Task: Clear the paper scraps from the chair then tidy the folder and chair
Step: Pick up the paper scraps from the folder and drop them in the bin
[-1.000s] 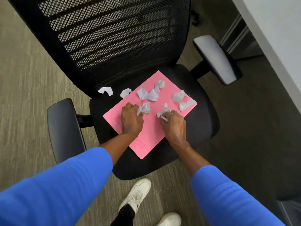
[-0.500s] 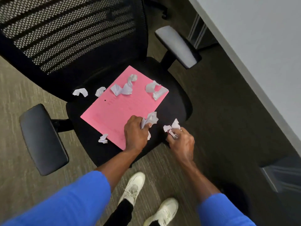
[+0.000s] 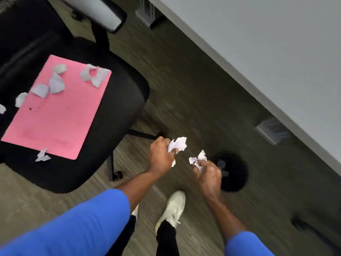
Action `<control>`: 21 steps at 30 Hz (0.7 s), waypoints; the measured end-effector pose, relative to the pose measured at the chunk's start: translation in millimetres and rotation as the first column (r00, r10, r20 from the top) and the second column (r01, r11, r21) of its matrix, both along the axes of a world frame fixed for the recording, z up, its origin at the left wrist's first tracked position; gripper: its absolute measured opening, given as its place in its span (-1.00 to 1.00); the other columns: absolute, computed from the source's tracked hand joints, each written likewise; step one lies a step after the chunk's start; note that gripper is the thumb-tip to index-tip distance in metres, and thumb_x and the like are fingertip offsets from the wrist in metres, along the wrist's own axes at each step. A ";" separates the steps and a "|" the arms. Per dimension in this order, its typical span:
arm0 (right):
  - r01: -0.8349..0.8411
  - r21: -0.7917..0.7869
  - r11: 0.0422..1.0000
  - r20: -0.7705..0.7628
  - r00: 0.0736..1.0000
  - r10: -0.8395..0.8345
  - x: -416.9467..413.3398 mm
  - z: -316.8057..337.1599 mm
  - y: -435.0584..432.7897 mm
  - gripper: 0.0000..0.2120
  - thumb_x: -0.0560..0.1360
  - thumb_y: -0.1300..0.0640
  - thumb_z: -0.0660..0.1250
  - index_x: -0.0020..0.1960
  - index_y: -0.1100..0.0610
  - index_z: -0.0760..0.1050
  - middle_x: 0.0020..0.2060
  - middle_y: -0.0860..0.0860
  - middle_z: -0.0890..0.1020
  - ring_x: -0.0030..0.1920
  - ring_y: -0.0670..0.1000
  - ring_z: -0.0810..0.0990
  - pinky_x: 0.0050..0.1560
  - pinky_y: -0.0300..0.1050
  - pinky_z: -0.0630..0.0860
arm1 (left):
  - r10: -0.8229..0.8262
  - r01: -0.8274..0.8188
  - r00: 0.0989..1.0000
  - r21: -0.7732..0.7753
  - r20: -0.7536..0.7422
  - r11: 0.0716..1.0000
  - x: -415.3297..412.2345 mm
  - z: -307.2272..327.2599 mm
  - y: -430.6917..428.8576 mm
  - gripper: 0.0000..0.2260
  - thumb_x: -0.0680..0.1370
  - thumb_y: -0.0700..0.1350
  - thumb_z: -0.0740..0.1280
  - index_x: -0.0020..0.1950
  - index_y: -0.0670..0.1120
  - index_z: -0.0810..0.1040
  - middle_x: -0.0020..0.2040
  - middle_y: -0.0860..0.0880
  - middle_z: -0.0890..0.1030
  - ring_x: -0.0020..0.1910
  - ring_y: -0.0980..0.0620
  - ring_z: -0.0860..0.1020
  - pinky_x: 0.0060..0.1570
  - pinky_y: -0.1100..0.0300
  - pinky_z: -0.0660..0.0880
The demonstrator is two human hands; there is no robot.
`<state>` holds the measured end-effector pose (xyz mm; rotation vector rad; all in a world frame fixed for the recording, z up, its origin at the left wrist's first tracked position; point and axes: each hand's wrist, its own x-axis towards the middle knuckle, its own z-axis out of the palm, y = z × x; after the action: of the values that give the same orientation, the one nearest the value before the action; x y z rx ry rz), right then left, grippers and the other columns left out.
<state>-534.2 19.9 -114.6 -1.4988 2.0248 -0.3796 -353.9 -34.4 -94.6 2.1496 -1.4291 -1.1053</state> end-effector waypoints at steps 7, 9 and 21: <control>0.156 0.129 0.979 -0.028 0.988 -0.154 -100.6 -33.2 49.6 -0.72 0.49 0.16 0.47 0.19 0.14 0.70 0.09 0.17 0.75 0.04 0.23 0.72 0.09 0.00 0.60 | -0.125 0.130 0.991 0.146 -0.044 0.981 -103.9 -33.6 14.9 -0.79 0.44 -0.05 0.58 -0.06 -0.16 0.72 -0.05 -0.15 0.75 -0.03 -0.18 0.70 -0.01 0.04 0.60; 0.228 0.101 0.968 0.014 0.973 -0.231 -120.5 -43.1 58.1 -0.61 0.49 -0.05 0.31 0.16 0.15 0.70 0.10 0.17 0.74 0.08 0.26 0.70 0.10 0.06 0.61 | -0.138 0.148 0.988 0.168 -0.071 0.975 -131.3 -45.3 17.9 -0.81 0.43 -0.09 0.58 -0.06 -0.17 0.73 -0.08 -0.13 0.77 -0.07 -0.13 0.71 -0.07 0.08 0.61; 0.197 0.039 0.980 -0.144 0.971 -0.190 -210.3 -126.4 60.1 -0.77 0.45 0.04 0.34 0.02 0.11 0.66 -0.05 0.17 0.72 -0.11 0.25 0.71 -0.14 0.05 0.61 | -0.362 0.381 0.924 0.234 -0.120 0.895 -260.9 -140.4 36.8 -0.56 0.61 -0.07 0.39 0.47 -0.17 0.51 0.42 -0.22 0.59 0.40 -0.20 0.55 0.34 0.05 0.39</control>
<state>-744.5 80.0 -240.9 -1.3322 2.2823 -0.3024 -614.8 2.4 -235.0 2.0153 -1.8009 -1.5633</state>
